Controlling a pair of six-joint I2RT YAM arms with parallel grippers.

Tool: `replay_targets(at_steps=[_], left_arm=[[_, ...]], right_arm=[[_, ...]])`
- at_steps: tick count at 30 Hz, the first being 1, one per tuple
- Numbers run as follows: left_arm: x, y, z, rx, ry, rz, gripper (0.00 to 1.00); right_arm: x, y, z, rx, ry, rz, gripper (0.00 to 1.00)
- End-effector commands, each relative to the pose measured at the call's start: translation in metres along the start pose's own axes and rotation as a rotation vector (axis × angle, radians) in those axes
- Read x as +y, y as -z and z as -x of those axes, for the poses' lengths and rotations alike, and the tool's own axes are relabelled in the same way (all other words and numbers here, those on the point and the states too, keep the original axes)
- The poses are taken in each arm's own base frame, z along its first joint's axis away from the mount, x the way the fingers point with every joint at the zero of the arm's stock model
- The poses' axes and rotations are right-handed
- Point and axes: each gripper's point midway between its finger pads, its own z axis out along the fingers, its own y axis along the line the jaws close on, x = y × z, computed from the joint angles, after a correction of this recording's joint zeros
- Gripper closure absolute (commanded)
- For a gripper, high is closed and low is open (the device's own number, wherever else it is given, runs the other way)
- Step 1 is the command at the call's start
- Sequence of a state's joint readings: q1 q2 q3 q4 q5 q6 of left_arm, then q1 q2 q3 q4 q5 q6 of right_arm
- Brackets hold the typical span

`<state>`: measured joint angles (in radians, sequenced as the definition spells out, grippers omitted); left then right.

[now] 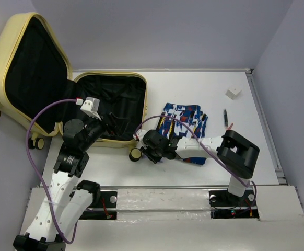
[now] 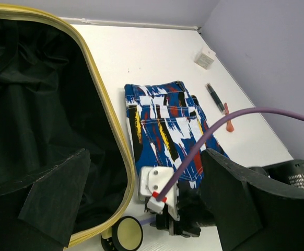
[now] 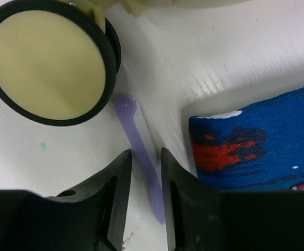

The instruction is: Pack the luggage

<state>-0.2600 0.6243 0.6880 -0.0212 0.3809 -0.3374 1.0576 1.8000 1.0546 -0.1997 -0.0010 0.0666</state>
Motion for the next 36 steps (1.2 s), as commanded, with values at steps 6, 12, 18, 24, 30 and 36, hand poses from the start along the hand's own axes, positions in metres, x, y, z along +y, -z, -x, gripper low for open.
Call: replay_targets(at_steps=[6,12,18,24,30,36], left_arm=[[-0.01,0.005,0.027,-0.074,-0.041,-0.02,0.01],[-0.01,0.008,0.03,-0.093,-0.047,-0.012,0.01],[-0.009,0.008,0.031,-0.094,-0.044,-0.01,0.01],[-0.005,0.009,0.035,-0.11,-0.041,0.02,0.01],[0.018,0.018,0.046,-0.159,0.006,0.177,0.01],[0.024,0.028,0.055,-0.204,0.011,0.245,0.01]], right_arm=[[0.006,0.002,-0.043,0.091,0.079,-0.141,0.91],[0.001,0.029,-0.021,-0.003,0.052,-0.171,0.93],[0.009,0.072,0.007,-0.123,0.031,-0.122,0.93],[0.008,0.122,0.048,-0.282,0.036,-0.123,0.93],[-0.027,0.167,0.189,-0.608,-0.059,-0.136,0.93],[-0.048,0.148,0.294,-0.744,-0.192,-0.06,0.73]])
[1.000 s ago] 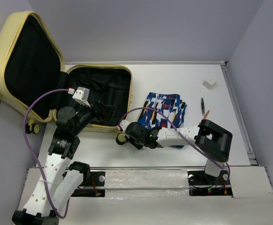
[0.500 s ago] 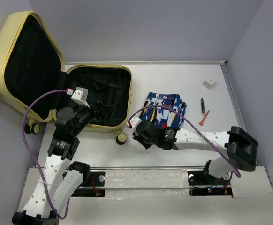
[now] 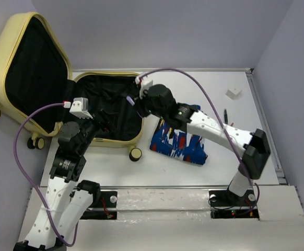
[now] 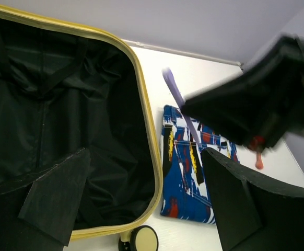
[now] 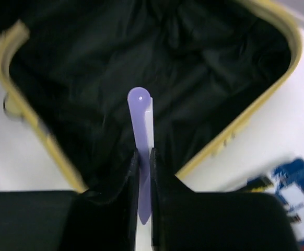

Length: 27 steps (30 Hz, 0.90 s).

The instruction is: Pack the luggage

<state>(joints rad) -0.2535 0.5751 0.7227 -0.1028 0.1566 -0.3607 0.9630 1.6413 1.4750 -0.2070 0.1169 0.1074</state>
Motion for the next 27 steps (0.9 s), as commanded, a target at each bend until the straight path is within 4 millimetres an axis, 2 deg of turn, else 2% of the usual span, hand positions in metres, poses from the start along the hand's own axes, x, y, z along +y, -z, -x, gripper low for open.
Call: replay_targets(at_steps=[1,2,3,4,5,6,7,8,9,10,12,13,14,16,17,19,21,22,25,26,27], left_arm=[[-0.004,0.01,0.034,-0.111,-0.004,0.031,0.01],[-0.007,0.011,0.034,-0.11,-0.009,0.018,0.01],[-0.009,0.012,0.034,-0.109,-0.009,0.012,0.01],[-0.012,0.013,0.034,-0.111,-0.01,-0.002,0.01],[-0.015,0.014,0.033,-0.106,-0.013,-0.017,0.01],[-0.018,0.015,0.033,-0.106,-0.015,-0.027,0.01],[-0.02,0.016,0.034,-0.111,-0.015,-0.036,0.01],[-0.022,0.016,0.034,-0.111,-0.014,-0.046,0.01],[-0.023,0.017,0.034,-0.111,-0.018,-0.051,0.01],[-0.025,0.018,0.034,-0.114,-0.02,-0.059,0.01],[-0.027,0.018,0.032,-0.106,-0.018,-0.069,0.01],[-0.029,0.018,0.032,-0.104,-0.02,-0.076,0.01],[-0.031,0.018,0.031,-0.098,-0.022,-0.085,0.01],[-0.033,0.016,0.027,-0.085,-0.021,-0.096,0.01],[-0.034,0.016,0.027,-0.084,-0.021,-0.099,0.01],[-0.035,0.014,0.024,-0.074,-0.022,-0.103,0.01],[-0.035,0.013,0.023,-0.069,-0.024,-0.106,0.01],[-0.035,0.013,0.022,-0.067,-0.024,-0.107,0.01],[-0.035,0.013,0.022,-0.066,-0.027,-0.105,0.01],[-0.035,0.013,0.021,-0.064,-0.027,-0.103,0.01],[-0.035,0.013,0.022,-0.064,-0.027,-0.105,0.01]], right_arm=[[0.0,-0.047,0.064,-0.153,-0.091,0.016,0.57],[-0.009,-0.056,0.062,-0.149,-0.098,-0.021,0.3],[-0.023,-0.056,0.059,-0.142,-0.12,-0.061,0.26],[-0.055,-0.043,0.066,-0.159,-0.155,-0.11,0.24],[-0.076,-0.036,0.063,-0.155,-0.186,-0.137,0.24],[-0.099,-0.031,0.033,-0.102,-0.233,-0.182,0.25],[-0.15,-0.016,0.025,-0.107,-0.276,-0.29,0.26],[-0.176,-0.003,0.012,-0.096,-0.297,-0.357,0.29],[-0.2,0.021,-0.017,-0.061,-0.315,-0.442,0.32],[-0.258,0.053,-0.034,-0.067,-0.347,-0.647,0.37],[-0.304,0.099,-0.063,-0.057,-0.408,-0.821,0.41],[-0.32,0.116,-0.101,0.012,-0.442,-0.884,0.42],[-0.35,0.142,-0.12,0.021,-0.494,-0.965,0.42],[-0.365,0.152,-0.154,0.086,-0.545,-0.986,0.4],[-0.381,0.163,-0.166,0.105,-0.567,-1.026,0.39],[-0.397,0.169,-0.186,0.165,-0.575,-1.065,0.36],[-0.414,0.163,-0.208,0.234,-0.608,-1.073,0.34],[-0.423,0.161,-0.228,0.285,-0.631,-1.066,0.34],[-0.436,0.151,-0.227,0.301,-0.645,-1.023,0.35],[-0.438,0.144,-0.237,0.329,-0.652,-1.012,0.37],[-0.441,0.14,-0.233,0.33,-0.656,-1.001,0.38]])
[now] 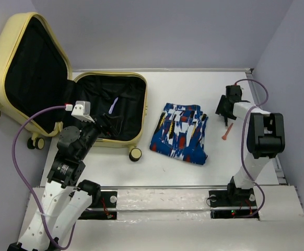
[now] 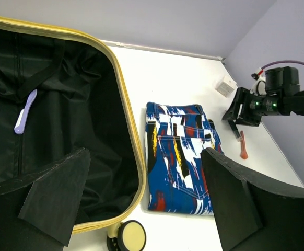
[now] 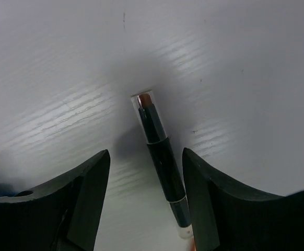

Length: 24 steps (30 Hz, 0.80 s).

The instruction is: Pack the luggage

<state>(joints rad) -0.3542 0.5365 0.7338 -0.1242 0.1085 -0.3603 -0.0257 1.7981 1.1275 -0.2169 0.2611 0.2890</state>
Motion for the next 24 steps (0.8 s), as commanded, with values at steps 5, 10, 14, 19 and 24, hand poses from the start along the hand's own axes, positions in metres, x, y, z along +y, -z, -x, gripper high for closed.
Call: replay_targets(at_steps=[5,10,14,19,24], left_arm=[[-0.014,0.001,0.021,-0.057,-0.022,-0.047,0.01],[-0.014,0.001,0.022,-0.057,-0.024,-0.049,0.01],[-0.014,0.002,0.023,-0.062,-0.024,-0.046,0.01],[-0.014,0.002,0.023,-0.061,-0.024,-0.046,0.01],[-0.013,0.004,0.025,-0.069,-0.024,-0.045,0.01]], right_arm=[[0.004,-0.023,0.015,0.036,0.016,-0.007,0.4],[0.01,-0.035,-0.005,0.106,0.008,0.037,0.65],[0.017,-0.029,0.008,0.086,-0.003,0.067,0.86],[0.045,0.028,0.068,-0.105,0.035,0.138,0.93],[0.153,0.118,0.087,-0.224,0.116,0.441,0.93]])
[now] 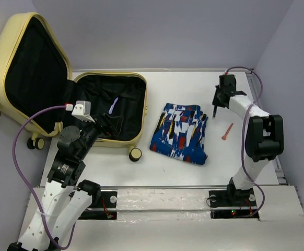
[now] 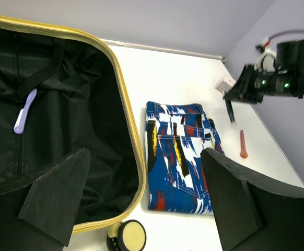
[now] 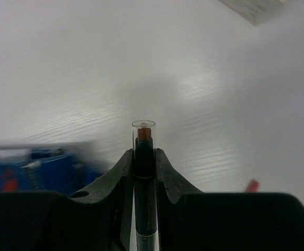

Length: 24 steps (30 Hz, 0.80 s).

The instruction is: Pack the luggage

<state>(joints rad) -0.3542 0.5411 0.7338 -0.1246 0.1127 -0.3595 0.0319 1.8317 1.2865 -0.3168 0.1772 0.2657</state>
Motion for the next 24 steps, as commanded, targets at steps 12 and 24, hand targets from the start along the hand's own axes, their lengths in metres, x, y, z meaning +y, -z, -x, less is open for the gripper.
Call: replay_targets(at_steps=[12,24], left_arm=[[-0.01,0.006,0.028,-0.088,-0.024,-0.031,0.01],[-0.029,0.013,0.029,-0.088,-0.028,-0.105,0.01]], right_arm=[[0.395,0.215,0.051,-0.168,0.056,1.041,0.3],[0.001,0.087,-0.032,-0.147,-0.228,0.02,0.38]])
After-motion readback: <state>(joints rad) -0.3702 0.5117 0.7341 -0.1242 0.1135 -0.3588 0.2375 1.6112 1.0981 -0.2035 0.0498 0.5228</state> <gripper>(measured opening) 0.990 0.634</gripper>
